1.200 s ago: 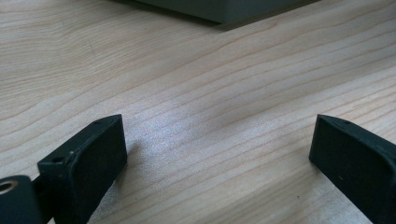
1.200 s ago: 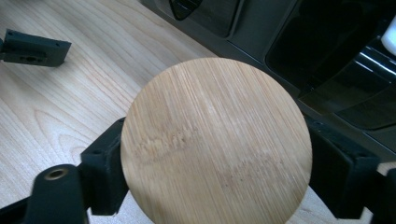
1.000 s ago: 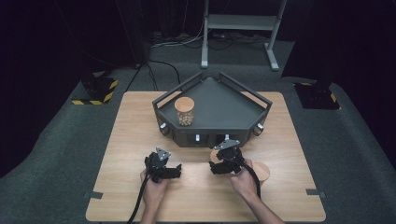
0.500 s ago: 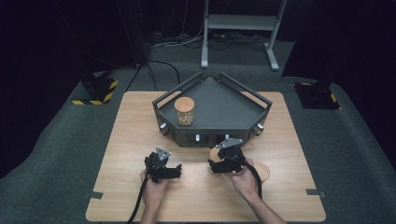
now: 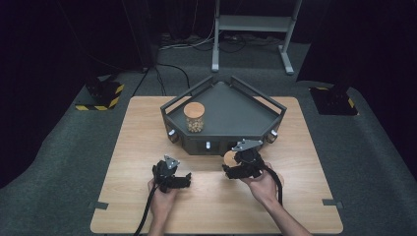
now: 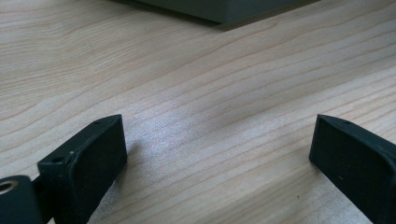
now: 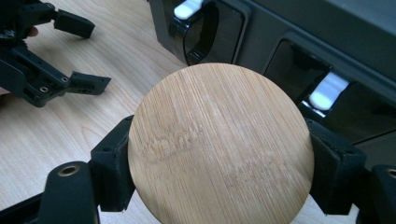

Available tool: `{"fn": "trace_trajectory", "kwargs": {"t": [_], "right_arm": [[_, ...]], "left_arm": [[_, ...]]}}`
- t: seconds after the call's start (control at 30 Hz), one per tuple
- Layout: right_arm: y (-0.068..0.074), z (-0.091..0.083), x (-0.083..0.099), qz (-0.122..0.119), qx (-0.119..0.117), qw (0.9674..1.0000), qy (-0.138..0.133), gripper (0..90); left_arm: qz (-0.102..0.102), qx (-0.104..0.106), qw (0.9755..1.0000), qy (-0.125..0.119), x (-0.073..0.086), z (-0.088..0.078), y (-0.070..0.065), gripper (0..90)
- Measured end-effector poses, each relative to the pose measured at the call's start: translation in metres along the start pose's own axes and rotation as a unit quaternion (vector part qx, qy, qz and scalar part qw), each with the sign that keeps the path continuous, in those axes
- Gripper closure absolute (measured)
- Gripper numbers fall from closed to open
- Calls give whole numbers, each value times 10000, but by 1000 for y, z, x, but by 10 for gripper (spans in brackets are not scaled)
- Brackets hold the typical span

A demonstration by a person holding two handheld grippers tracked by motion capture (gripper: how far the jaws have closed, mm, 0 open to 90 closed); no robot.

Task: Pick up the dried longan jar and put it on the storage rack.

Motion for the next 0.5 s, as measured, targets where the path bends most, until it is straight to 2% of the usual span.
{"fn": "trace_trajectory", "kwargs": {"t": [0.5], "right_arm": [[-14,-24,-16,58,-144,9997,-172,239]], "left_arm": [[0,0,10000,1,0,0,0,41]]}}
Point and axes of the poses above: each handheld gripper's, and its own axes: z roughly forward along the jaws, x roughly out of its underside, y roughly to its left, the point moved 10 cm from there along z, roughly forward along the jaws, and after that the axes turned 1 degree about -x, right-handed, at the moved point
